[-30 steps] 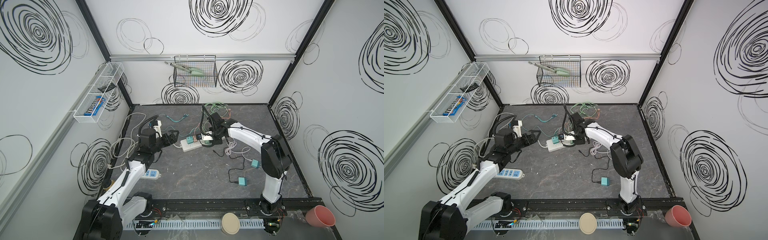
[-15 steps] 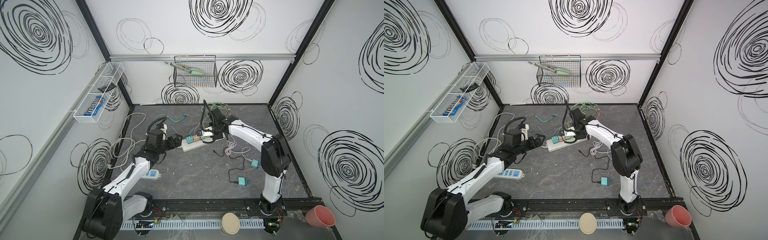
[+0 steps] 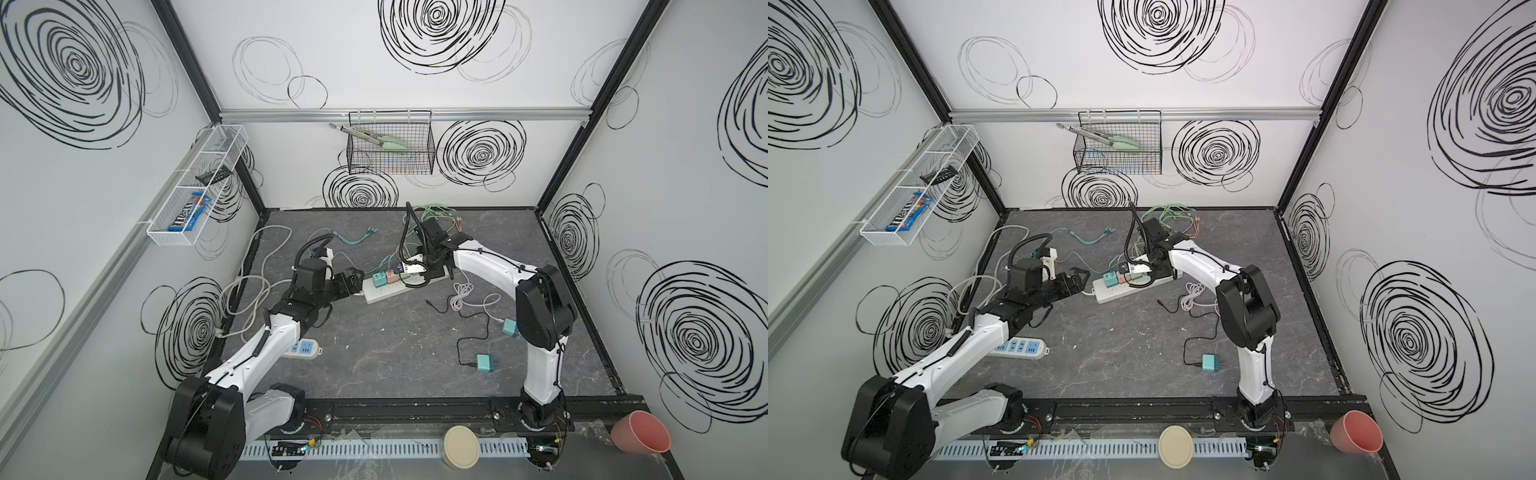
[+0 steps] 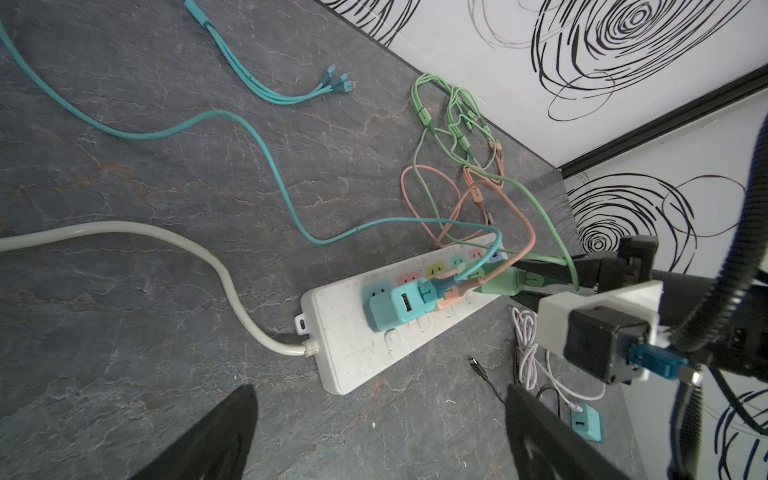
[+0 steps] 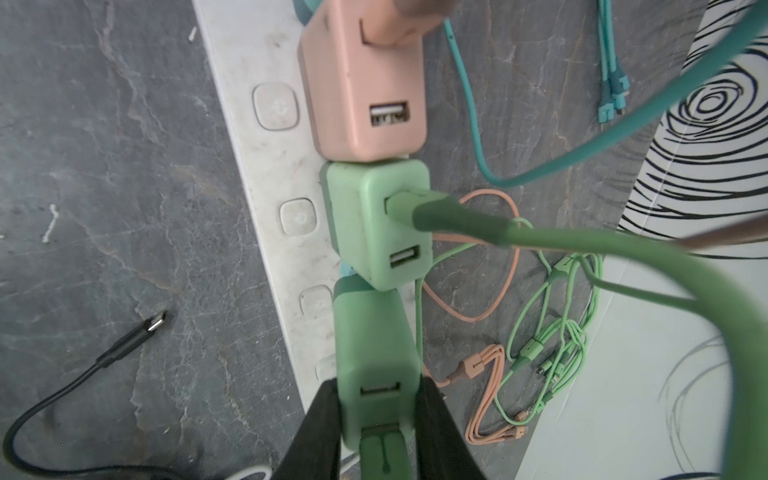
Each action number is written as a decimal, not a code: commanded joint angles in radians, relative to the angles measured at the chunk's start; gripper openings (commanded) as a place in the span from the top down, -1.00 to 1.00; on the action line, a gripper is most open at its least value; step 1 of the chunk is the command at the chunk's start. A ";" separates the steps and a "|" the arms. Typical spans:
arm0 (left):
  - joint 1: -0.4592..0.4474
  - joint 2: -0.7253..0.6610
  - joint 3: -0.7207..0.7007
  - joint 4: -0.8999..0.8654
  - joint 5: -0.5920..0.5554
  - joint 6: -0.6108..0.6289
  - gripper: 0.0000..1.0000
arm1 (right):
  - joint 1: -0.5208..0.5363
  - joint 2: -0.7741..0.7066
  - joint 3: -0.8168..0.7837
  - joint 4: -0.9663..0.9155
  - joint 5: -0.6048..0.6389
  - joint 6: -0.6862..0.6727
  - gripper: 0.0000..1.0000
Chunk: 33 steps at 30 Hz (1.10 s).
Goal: Insert plugs into power strip
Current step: Insert the plug into the socket.
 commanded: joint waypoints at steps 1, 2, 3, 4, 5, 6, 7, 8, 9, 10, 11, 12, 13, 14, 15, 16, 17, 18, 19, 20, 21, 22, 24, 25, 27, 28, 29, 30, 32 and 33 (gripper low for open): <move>-0.002 0.006 0.016 0.010 -0.014 0.002 -0.92 | -0.006 0.004 -0.020 0.028 -0.012 -0.020 1.00; -0.002 0.006 0.015 0.010 -0.013 0.002 -0.92 | -0.006 0.006 -0.023 0.027 -0.015 -0.017 1.00; -0.002 0.006 0.013 0.011 -0.012 0.002 -0.92 | -0.006 0.010 -0.024 0.023 -0.016 -0.014 1.00; -0.001 0.006 0.012 0.010 -0.014 0.002 -0.93 | -0.006 0.012 -0.022 0.013 -0.019 -0.009 1.00; -0.002 0.005 0.012 0.011 -0.014 0.002 -0.92 | -0.007 0.015 -0.022 0.007 -0.020 -0.007 1.00; -0.002 0.004 0.012 0.009 -0.013 0.002 -0.92 | -0.008 0.017 -0.021 -0.001 -0.020 -0.003 1.00; -0.002 0.004 0.012 0.010 -0.014 0.002 -0.92 | -0.010 0.018 -0.018 -0.007 -0.023 -0.001 1.00; -0.002 0.004 0.012 0.009 -0.014 0.004 -0.92 | -0.012 0.020 -0.020 -0.009 -0.023 0.002 1.00; -0.001 0.005 0.012 0.010 -0.014 0.004 -0.92 | -0.013 0.021 -0.018 -0.016 -0.024 0.003 1.00; -0.001 0.004 0.012 0.010 -0.015 0.003 -0.92 | -0.015 0.024 -0.016 -0.025 -0.029 0.006 1.00; -0.001 0.004 0.012 0.011 -0.015 0.002 -0.92 | -0.015 0.026 -0.011 -0.037 -0.035 0.011 1.00; -0.001 0.004 0.010 0.012 -0.016 0.002 -0.92 | -0.014 0.031 -0.005 -0.054 -0.043 0.018 1.00; -0.001 0.004 0.010 0.013 -0.016 0.002 -0.92 | -0.011 0.036 0.004 -0.077 -0.047 0.029 1.00; -0.001 0.005 0.009 0.015 -0.016 0.002 -0.92 | -0.005 0.044 0.013 -0.095 -0.039 0.042 1.00; -0.001 0.006 0.009 0.014 -0.015 0.001 -0.92 | 0.003 0.052 0.023 -0.125 -0.021 0.056 1.00; -0.001 0.007 0.009 0.014 -0.016 0.000 -0.92 | 0.011 0.064 0.034 -0.156 -0.008 0.075 1.00; -0.001 0.007 0.009 0.015 -0.015 -0.001 -0.92 | 0.017 0.070 0.040 -0.180 -0.005 0.094 1.00; -0.001 0.008 0.009 0.016 -0.015 -0.002 -0.92 | 0.021 0.075 0.046 -0.208 -0.006 0.112 1.00; -0.001 0.008 0.008 0.016 -0.015 -0.002 -0.92 | 0.027 0.077 0.048 -0.233 -0.009 0.132 1.00; -0.001 0.009 0.007 0.016 -0.016 -0.002 -0.92 | 0.032 0.074 0.048 -0.250 -0.015 0.146 1.00; -0.001 0.008 0.007 0.016 -0.014 -0.002 -0.92 | 0.038 0.067 0.046 -0.268 -0.024 0.162 1.00; -0.001 0.007 0.006 0.013 -0.014 -0.001 -0.92 | 0.045 0.057 0.043 -0.281 -0.034 0.173 1.00; -0.001 0.007 0.004 0.015 -0.014 -0.001 -0.92 | 0.058 0.041 0.037 -0.298 -0.039 0.189 1.00; -0.001 0.007 0.003 0.015 -0.013 -0.002 -0.92 | 0.064 0.036 0.035 -0.304 -0.035 0.192 1.00; -0.001 0.009 -0.001 0.021 -0.011 -0.005 -0.92 | 0.069 0.036 0.032 -0.296 -0.023 0.194 1.00; -0.001 0.009 -0.003 0.024 -0.009 -0.007 -0.93 | 0.067 0.046 0.031 -0.293 -0.017 0.191 1.00; 0.000 0.010 -0.005 0.027 -0.007 -0.007 -0.92 | 0.063 0.057 0.033 -0.286 -0.003 0.188 1.00; -0.001 0.010 -0.008 0.028 -0.006 -0.010 -0.93 | 0.059 0.074 0.035 -0.275 0.019 0.183 1.00; -0.002 0.009 -0.010 0.031 -0.005 -0.010 -0.92 | 0.047 0.114 0.054 -0.270 0.043 0.168 1.00; -0.002 0.009 -0.011 0.029 -0.005 -0.010 -0.93 | 0.040 0.139 0.076 -0.275 0.046 0.162 1.00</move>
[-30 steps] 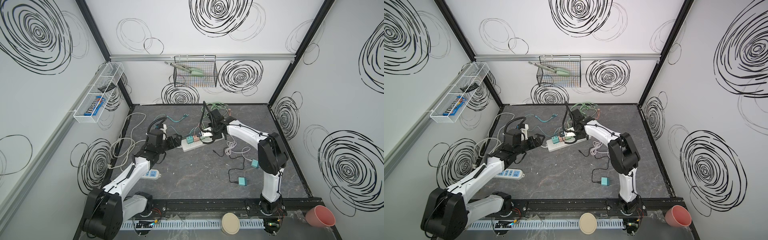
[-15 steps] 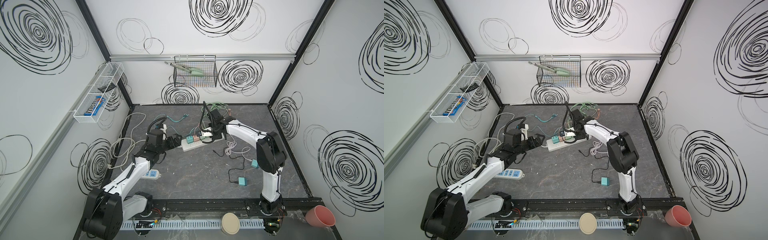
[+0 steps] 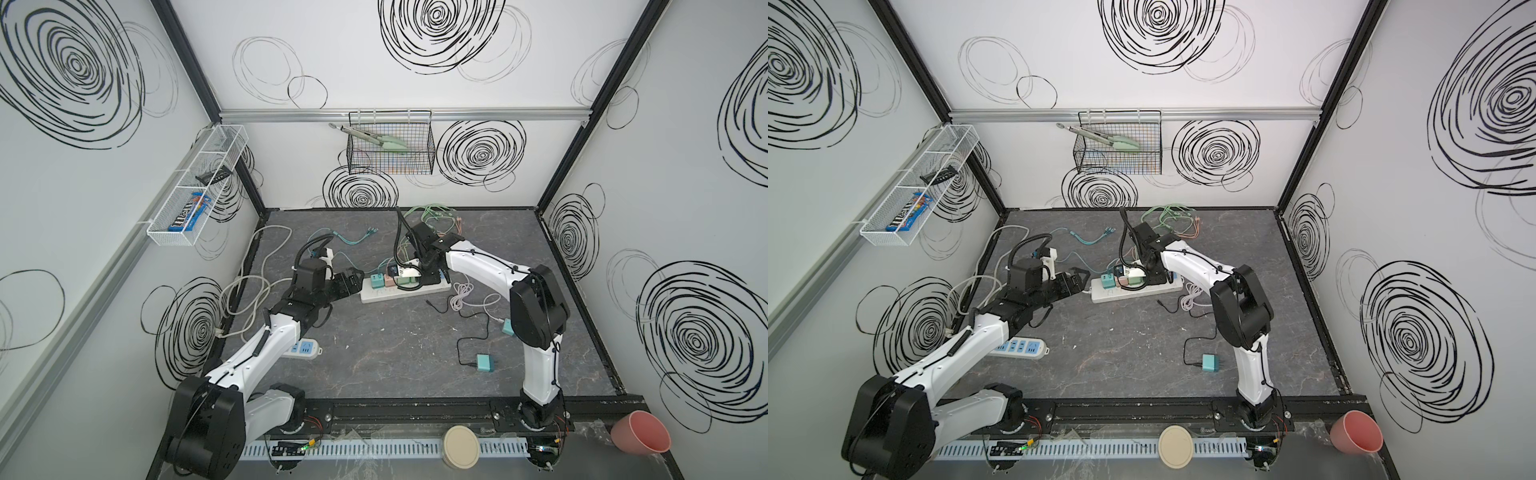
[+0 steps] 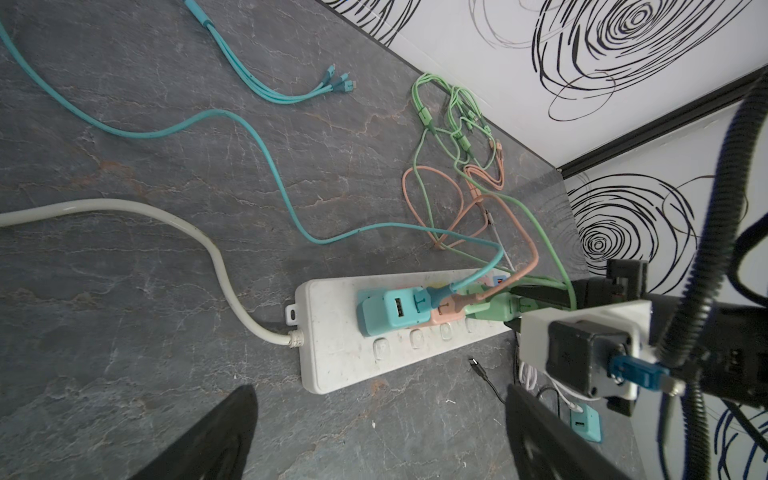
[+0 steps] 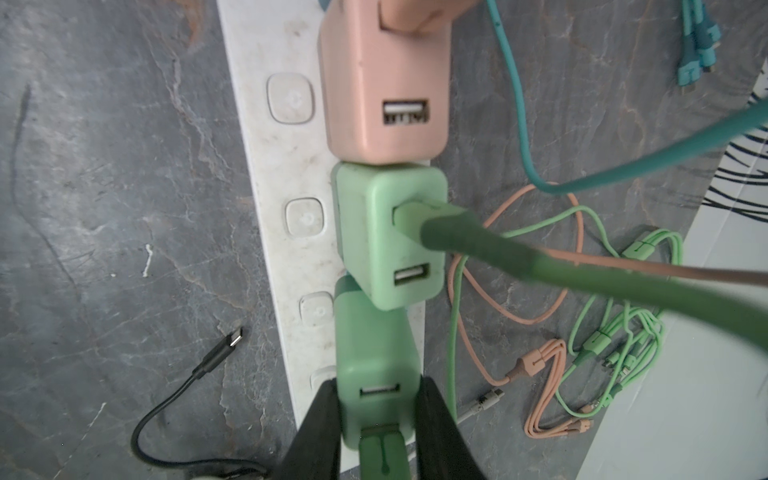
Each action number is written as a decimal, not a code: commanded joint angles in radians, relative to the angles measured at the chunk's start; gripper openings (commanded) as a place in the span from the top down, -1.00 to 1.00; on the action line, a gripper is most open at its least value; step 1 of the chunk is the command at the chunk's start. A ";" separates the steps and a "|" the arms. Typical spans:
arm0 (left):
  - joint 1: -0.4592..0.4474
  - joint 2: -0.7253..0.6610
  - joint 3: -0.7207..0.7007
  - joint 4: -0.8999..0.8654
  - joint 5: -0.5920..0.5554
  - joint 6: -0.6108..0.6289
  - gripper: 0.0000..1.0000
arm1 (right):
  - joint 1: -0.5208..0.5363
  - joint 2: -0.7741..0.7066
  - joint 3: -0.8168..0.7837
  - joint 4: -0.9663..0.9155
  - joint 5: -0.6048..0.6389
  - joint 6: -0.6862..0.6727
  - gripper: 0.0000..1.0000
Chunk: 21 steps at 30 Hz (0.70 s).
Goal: Insert plugs into power strip
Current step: Insert the plug into the socket.
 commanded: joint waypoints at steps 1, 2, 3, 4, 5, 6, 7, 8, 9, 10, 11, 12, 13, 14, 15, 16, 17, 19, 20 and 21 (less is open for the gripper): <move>-0.002 0.007 -0.013 0.028 -0.006 -0.007 -0.92 | -0.017 0.115 0.028 -0.118 0.005 -0.017 1.00; -0.001 0.007 -0.014 0.030 -0.007 -0.007 -0.92 | -0.020 0.133 0.047 -0.120 -0.001 -0.019 1.00; -0.002 0.007 -0.014 0.029 -0.007 -0.007 -0.92 | -0.023 0.155 0.062 -0.121 -0.007 -0.024 1.00; -0.002 0.007 -0.016 0.031 -0.008 -0.008 -0.92 | -0.024 0.175 0.072 -0.121 -0.009 -0.026 1.00; -0.002 0.007 -0.017 0.032 -0.008 -0.008 -0.93 | -0.024 0.190 0.074 -0.120 -0.012 -0.029 1.00; -0.002 0.007 -0.019 0.035 -0.008 -0.011 -0.93 | -0.024 0.205 0.071 -0.111 -0.016 -0.032 1.00; -0.001 0.007 -0.020 0.037 -0.007 -0.011 -0.92 | -0.025 0.216 0.067 -0.105 -0.022 -0.035 1.00; -0.002 0.008 -0.021 0.039 -0.005 -0.013 -0.92 | -0.025 0.223 0.062 -0.102 -0.026 -0.034 1.00; -0.002 0.009 -0.021 0.039 -0.003 -0.013 -0.92 | -0.025 0.228 0.057 -0.100 -0.022 -0.033 1.00; -0.002 0.010 -0.019 0.038 -0.002 -0.011 -0.93 | -0.024 0.227 0.053 -0.098 -0.012 -0.031 1.00; -0.002 0.010 -0.021 0.039 -0.002 -0.011 -0.92 | -0.023 0.222 0.051 -0.099 -0.007 -0.030 1.00; -0.002 0.010 -0.021 0.038 -0.002 -0.011 -0.92 | -0.022 0.211 0.052 -0.106 -0.009 -0.029 1.00; -0.002 0.011 -0.021 0.037 -0.006 -0.013 -0.92 | -0.022 0.195 0.055 -0.109 -0.018 -0.024 0.86; -0.002 0.012 -0.022 0.037 -0.010 -0.013 -0.92 | -0.022 0.178 0.055 -0.107 -0.028 -0.018 0.64; -0.003 0.012 -0.022 0.036 -0.013 -0.014 -0.92 | -0.022 0.153 0.050 -0.100 -0.042 -0.013 0.29; -0.005 0.012 -0.022 0.034 -0.018 -0.015 -0.92 | -0.021 0.124 0.036 -0.080 -0.050 -0.011 -0.15; -0.005 0.010 -0.022 0.037 -0.020 -0.015 -0.92 | -0.019 0.097 0.013 -0.055 -0.056 -0.011 -0.38; -0.008 0.004 -0.024 0.040 -0.024 -0.015 -0.93 | -0.018 0.040 -0.037 -0.019 -0.074 -0.016 -0.95; -0.010 0.001 -0.023 0.040 -0.027 -0.015 -0.92 | -0.017 0.023 -0.051 -0.014 -0.076 -0.016 -0.95; -0.010 -0.003 -0.024 0.040 -0.028 -0.015 -0.92 | -0.016 0.012 -0.060 -0.021 -0.075 -0.014 -0.95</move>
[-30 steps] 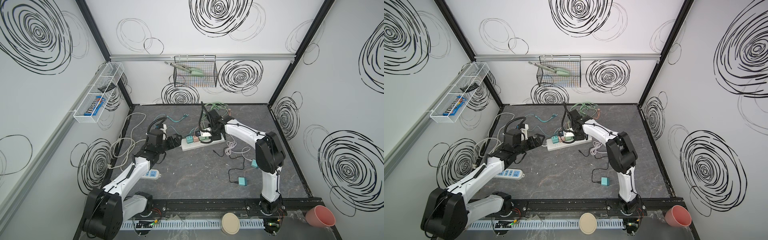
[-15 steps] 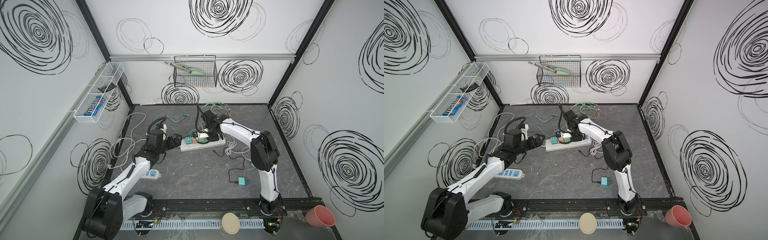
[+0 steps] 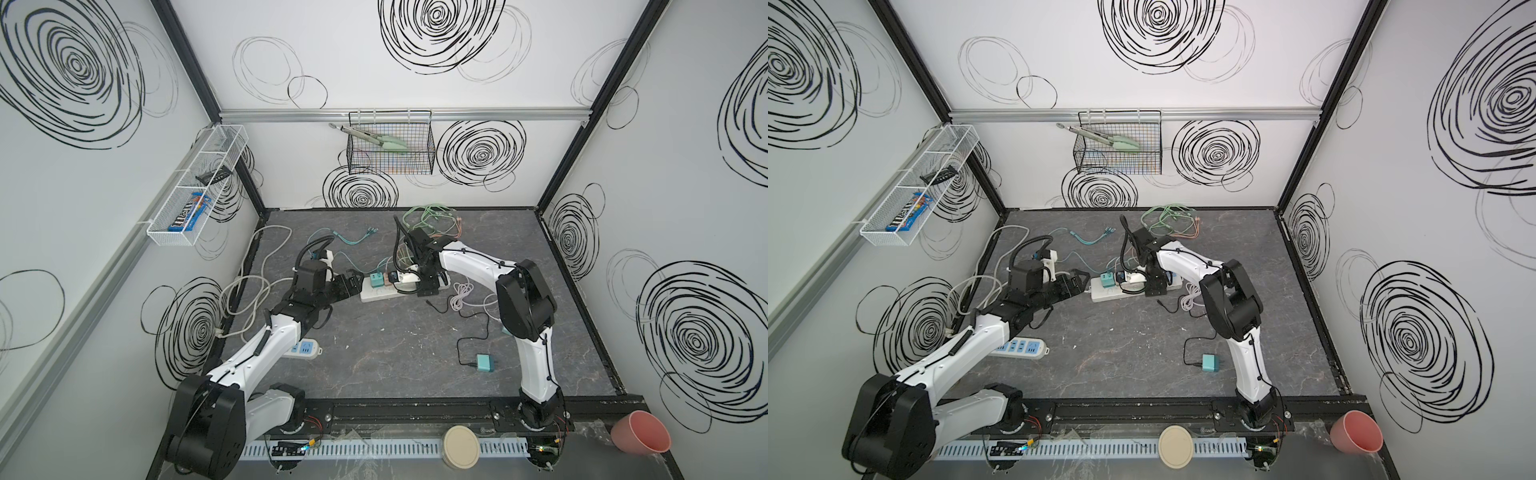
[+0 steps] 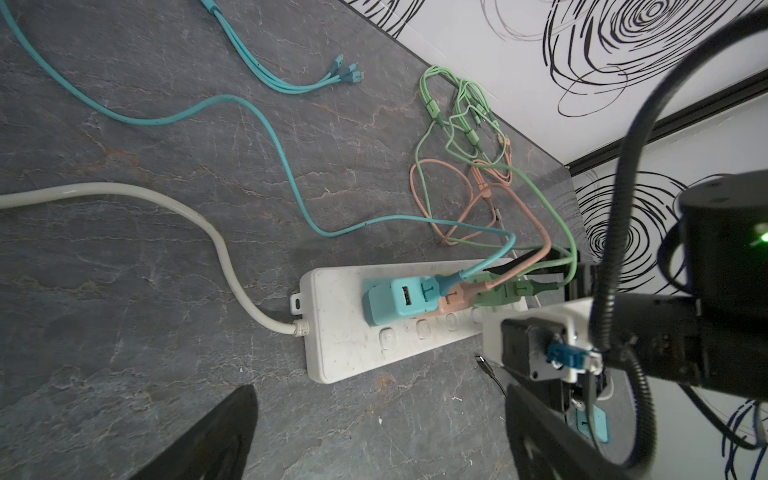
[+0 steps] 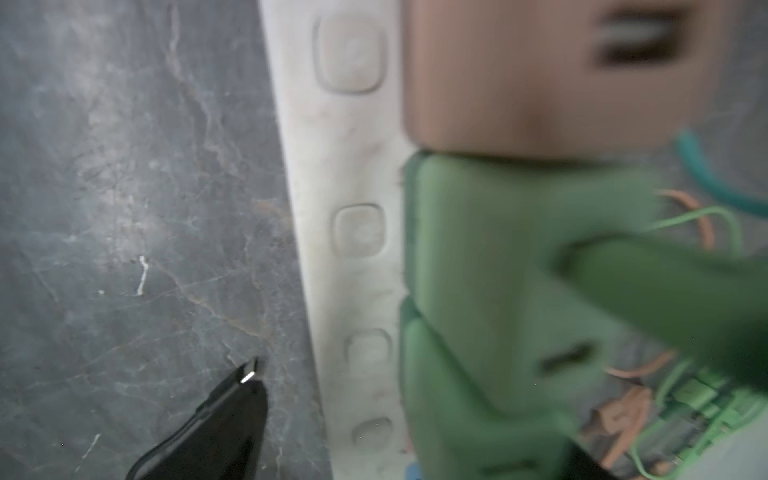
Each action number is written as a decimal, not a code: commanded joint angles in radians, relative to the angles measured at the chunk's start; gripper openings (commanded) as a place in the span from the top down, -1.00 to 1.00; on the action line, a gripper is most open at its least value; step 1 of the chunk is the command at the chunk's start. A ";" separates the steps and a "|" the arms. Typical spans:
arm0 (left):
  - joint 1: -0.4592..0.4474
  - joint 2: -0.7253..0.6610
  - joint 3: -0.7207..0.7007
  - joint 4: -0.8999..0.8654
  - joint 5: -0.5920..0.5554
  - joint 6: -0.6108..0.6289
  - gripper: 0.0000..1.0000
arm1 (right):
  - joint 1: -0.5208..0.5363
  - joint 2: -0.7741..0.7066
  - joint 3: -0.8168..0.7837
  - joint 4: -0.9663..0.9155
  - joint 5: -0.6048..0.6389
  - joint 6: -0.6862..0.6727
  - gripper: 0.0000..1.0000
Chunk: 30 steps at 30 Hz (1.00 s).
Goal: Insert plugs into power strip
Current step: Insert the plug into the socket.
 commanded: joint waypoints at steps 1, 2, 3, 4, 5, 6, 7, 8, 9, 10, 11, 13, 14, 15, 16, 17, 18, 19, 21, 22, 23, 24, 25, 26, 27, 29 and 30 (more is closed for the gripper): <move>-0.008 -0.009 -0.007 0.035 -0.021 -0.009 -0.93 | -0.001 -0.072 -0.035 -0.029 -0.038 -0.001 -0.95; -0.008 -0.010 -0.005 0.033 -0.020 -0.009 -0.92 | 0.000 -0.080 -0.044 -0.032 -0.038 0.003 -0.95; -0.009 -0.012 -0.004 0.033 -0.021 -0.009 -0.93 | 0.000 -0.092 -0.060 -0.028 -0.037 0.008 -0.95; -0.010 -0.015 -0.002 0.032 -0.021 -0.008 -0.92 | 0.000 -0.106 -0.079 -0.021 -0.037 0.010 -0.95; -0.011 -0.018 -0.001 0.030 -0.023 -0.008 -0.92 | 0.001 -0.125 -0.104 -0.009 -0.037 0.014 -0.95; -0.012 -0.024 -0.001 0.027 -0.028 -0.008 -0.92 | 0.003 -0.145 -0.129 0.003 -0.035 0.018 -0.95; -0.016 -0.030 -0.001 0.023 -0.035 -0.008 -0.92 | 0.005 -0.163 -0.151 0.009 -0.035 0.026 -0.95; -0.019 -0.039 -0.003 0.019 -0.047 -0.005 -0.93 | 0.006 -0.184 -0.175 0.015 -0.040 0.034 -0.95; -0.023 -0.047 -0.004 0.016 -0.059 -0.005 -0.92 | 0.008 -0.204 -0.196 0.019 -0.043 0.046 -0.95; -0.024 -0.051 -0.006 0.012 -0.070 -0.003 -0.92 | 0.009 -0.222 -0.215 0.022 -0.046 0.057 -0.95; -0.024 -0.053 -0.008 0.008 -0.076 -0.002 -0.92 | 0.011 -0.246 -0.239 0.026 -0.050 0.070 -0.95; -0.026 -0.057 -0.013 0.003 -0.080 -0.004 -0.93 | 0.016 -0.288 -0.287 0.037 -0.049 0.097 -0.95; -0.030 -0.061 -0.016 0.005 -0.085 -0.006 -0.92 | 0.020 -0.310 -0.314 0.041 -0.049 0.112 -0.95; -0.035 -0.063 -0.017 0.004 -0.091 -0.008 -0.92 | 0.024 -0.336 -0.342 0.047 -0.044 0.129 -0.95; -0.040 -0.066 -0.018 0.002 -0.095 -0.007 -0.92 | 0.027 -0.360 -0.365 0.053 -0.037 0.145 -0.95; -0.047 -0.068 -0.018 0.001 -0.099 -0.005 -0.92 | 0.035 -0.388 -0.392 0.059 -0.032 0.165 -0.95; -0.054 -0.068 -0.016 0.001 -0.103 -0.005 -0.92 | 0.044 -0.418 -0.415 0.065 -0.023 0.188 -0.95; -0.062 -0.066 -0.016 0.001 -0.107 -0.005 -0.92 | 0.053 -0.447 -0.431 0.070 -0.017 0.211 -0.95; -0.078 -0.062 -0.017 0.001 -0.125 -0.010 -0.93 | 0.077 -0.517 -0.478 0.092 -0.015 0.257 -0.95; -0.086 -0.063 -0.018 0.001 -0.137 -0.016 -0.93 | 0.083 -0.549 -0.498 0.105 -0.023 0.273 -0.95; -0.098 -0.063 -0.020 -0.001 -0.161 -0.027 -0.93 | 0.091 -0.586 -0.526 0.128 -0.027 0.290 -0.95; -0.109 -0.064 -0.023 -0.007 -0.189 -0.039 -0.92 | 0.101 -0.625 -0.554 0.152 -0.015 0.305 -0.95; -0.116 -0.063 -0.024 -0.012 -0.209 -0.046 -0.92 | 0.109 -0.657 -0.571 0.175 0.008 0.325 -0.95; -0.122 -0.063 -0.024 -0.021 -0.228 -0.055 -0.92 | 0.124 -0.694 -0.590 0.210 0.048 0.353 -0.95; -0.124 -0.063 -0.025 -0.025 -0.240 -0.065 -0.92 | 0.132 -0.735 -0.608 0.247 0.076 0.376 -0.95; -0.123 -0.069 -0.035 -0.020 -0.249 -0.078 -0.93 | 0.136 -0.812 -0.638 0.318 0.089 0.423 -0.95; -0.121 -0.074 -0.041 -0.012 -0.251 -0.087 -0.93 | 0.136 -0.856 -0.660 0.373 0.091 0.460 -0.95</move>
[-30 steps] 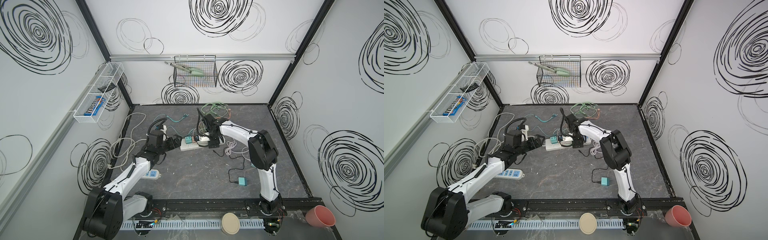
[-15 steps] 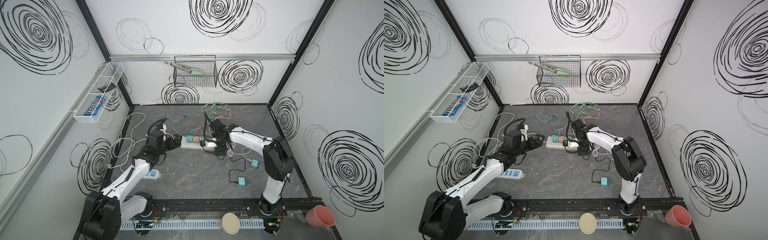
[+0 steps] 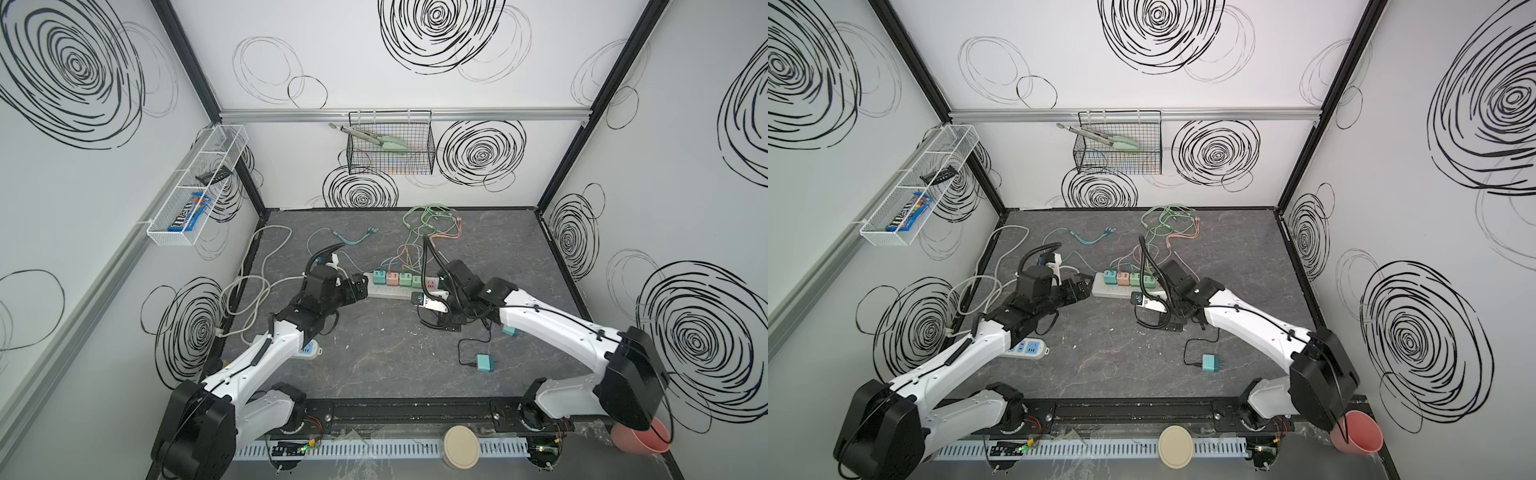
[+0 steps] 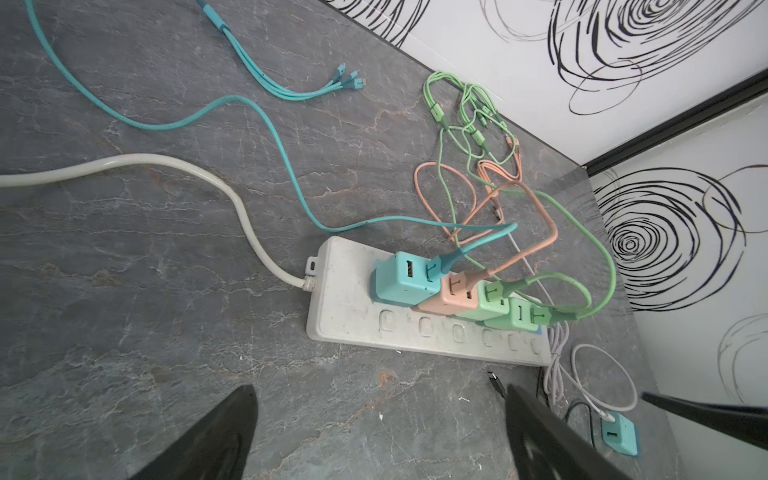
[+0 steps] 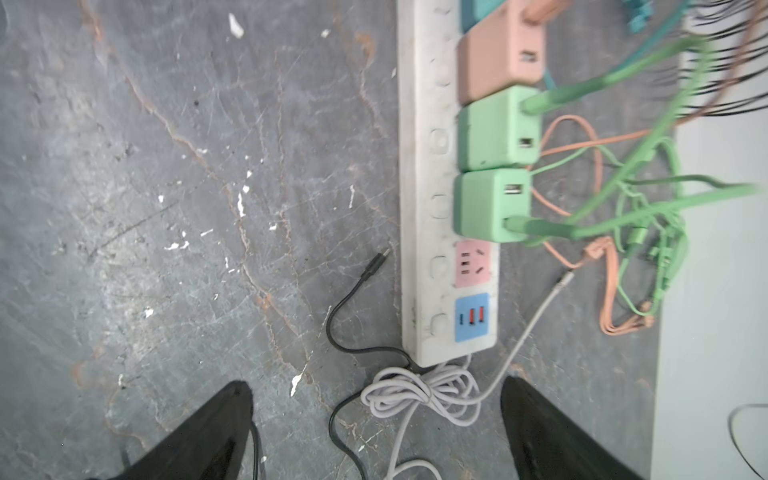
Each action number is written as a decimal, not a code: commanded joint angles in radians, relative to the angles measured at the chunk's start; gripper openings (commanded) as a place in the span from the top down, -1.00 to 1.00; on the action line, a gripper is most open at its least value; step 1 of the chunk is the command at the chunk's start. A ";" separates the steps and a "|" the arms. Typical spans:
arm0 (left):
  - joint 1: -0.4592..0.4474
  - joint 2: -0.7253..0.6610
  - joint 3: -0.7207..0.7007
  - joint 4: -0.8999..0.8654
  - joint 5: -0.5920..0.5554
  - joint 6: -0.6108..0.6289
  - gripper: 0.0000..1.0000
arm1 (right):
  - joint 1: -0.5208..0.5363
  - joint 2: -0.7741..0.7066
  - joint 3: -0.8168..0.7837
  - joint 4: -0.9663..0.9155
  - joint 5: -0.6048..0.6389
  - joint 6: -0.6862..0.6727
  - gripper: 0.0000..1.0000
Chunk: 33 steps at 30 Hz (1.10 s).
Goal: Insert plugs into power strip
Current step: Insert the plug into the socket, then move the socket to the top-center of the table.
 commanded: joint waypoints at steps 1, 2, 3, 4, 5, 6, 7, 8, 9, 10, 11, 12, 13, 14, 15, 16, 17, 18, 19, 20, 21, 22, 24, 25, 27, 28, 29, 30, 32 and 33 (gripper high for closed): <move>0.001 -0.026 -0.025 0.013 -0.059 -0.046 -0.93 | 0.006 -0.133 -0.058 0.216 0.038 0.159 -0.95; 0.003 -0.029 -0.029 0.017 -0.062 -0.051 -0.92 | 0.006 -0.178 -0.095 0.291 0.038 0.215 -0.95; 0.004 -0.034 -0.032 0.018 -0.067 -0.055 -0.92 | 0.005 -0.223 -0.137 0.371 0.045 0.277 -0.95; 0.006 -0.037 -0.033 0.018 -0.068 -0.057 -0.92 | 0.002 -0.260 -0.175 0.453 0.070 0.353 -0.95; 0.007 -0.039 -0.034 0.018 -0.067 -0.057 -0.92 | -0.004 -0.298 -0.222 0.542 0.120 0.433 -0.95; 0.006 -0.042 -0.036 0.018 -0.064 -0.059 -0.93 | -0.017 -0.332 -0.262 0.614 0.168 0.555 -0.95; 0.007 -0.044 -0.037 0.015 -0.059 -0.060 -0.92 | -0.036 -0.351 -0.287 0.653 0.195 0.665 -0.95; 0.006 -0.048 -0.038 0.007 -0.057 -0.068 -0.92 | -0.078 -0.365 -0.303 0.662 0.184 0.788 -0.95; 0.005 -0.056 -0.047 0.008 -0.054 -0.081 -0.93 | -0.135 -0.371 -0.311 0.651 0.133 0.919 -0.95; 0.003 -0.069 -0.061 0.017 -0.047 -0.092 -0.96 | -0.191 -0.368 -0.314 0.632 0.060 1.022 -0.95; 0.001 -0.089 -0.083 0.036 -0.033 -0.107 -1.00 | -0.263 -0.358 -0.320 0.616 -0.032 1.124 -0.95; -0.001 -0.110 -0.107 0.060 -0.010 -0.122 -0.95 | -0.331 -0.340 -0.328 0.605 -0.129 1.204 -0.95; -0.005 -0.127 -0.127 0.081 0.016 -0.131 -0.90 | -0.387 -0.318 -0.339 0.611 -0.217 1.257 -0.95; -0.010 -0.133 -0.141 0.093 0.041 -0.136 -0.86 | -0.426 -0.296 -0.351 0.618 -0.261 1.303 -0.95; -0.019 -0.135 -0.154 0.101 0.070 -0.141 -0.85 | -0.457 -0.267 -0.363 0.624 -0.302 1.358 -0.97; -0.030 -0.131 -0.163 0.107 0.094 -0.147 -0.82 | -0.477 -0.239 -0.374 0.635 -0.339 1.386 -0.96; -0.039 -0.118 -0.174 0.120 0.123 -0.151 -0.77 | -0.490 -0.208 -0.380 0.641 -0.381 1.404 -0.88; -0.045 -0.102 -0.186 0.144 0.160 -0.155 -0.72 | -0.493 -0.175 -0.381 0.631 -0.397 1.435 -0.81; -0.050 -0.084 -0.194 0.164 0.188 -0.160 -0.66 | -0.492 -0.149 -0.380 0.622 -0.413 1.448 -0.75; -0.051 -0.062 -0.203 0.188 0.218 -0.170 -0.57 | -0.493 -0.120 -0.374 0.599 -0.429 1.457 -0.67; -0.055 -0.038 -0.211 0.216 0.243 -0.184 -0.47 | -0.490 -0.095 -0.371 0.589 -0.441 1.467 -0.52; -0.056 -0.017 -0.218 0.244 0.268 -0.197 -0.37 | -0.485 -0.077 -0.377 0.601 -0.459 1.475 -0.37; -0.060 0.034 -0.225 0.311 0.316 -0.223 -0.19 | -0.464 -0.049 -0.403 0.641 -0.488 1.499 0.12; -0.061 0.053 -0.223 0.335 0.329 -0.234 -0.15 | -0.450 -0.037 -0.413 0.652 -0.486 1.501 0.31; -0.071 0.094 -0.213 0.374 0.338 -0.239 -0.04 | -0.412 -0.005 -0.414 0.645 -0.477 1.486 0.56; -0.077 0.109 -0.208 0.386 0.330 -0.238 -0.01 | -0.399 0.010 -0.411 0.643 -0.477 1.476 0.64; -0.083 0.128 -0.205 0.402 0.319 -0.238 0.04 | -0.386 0.027 -0.409 0.645 -0.478 1.470 0.72; -0.086 0.145 -0.203 0.419 0.313 -0.241 0.08 | -0.377 0.042 -0.411 0.652 -0.481 1.469 0.78; -0.086 0.190 -0.202 0.462 0.296 -0.252 0.17 | -0.358 0.073 -0.423 0.684 -0.490 1.474 0.87; -0.082 0.209 -0.202 0.475 0.284 -0.259 0.20 | -0.351 0.089 -0.425 0.695 -0.489 1.474 0.92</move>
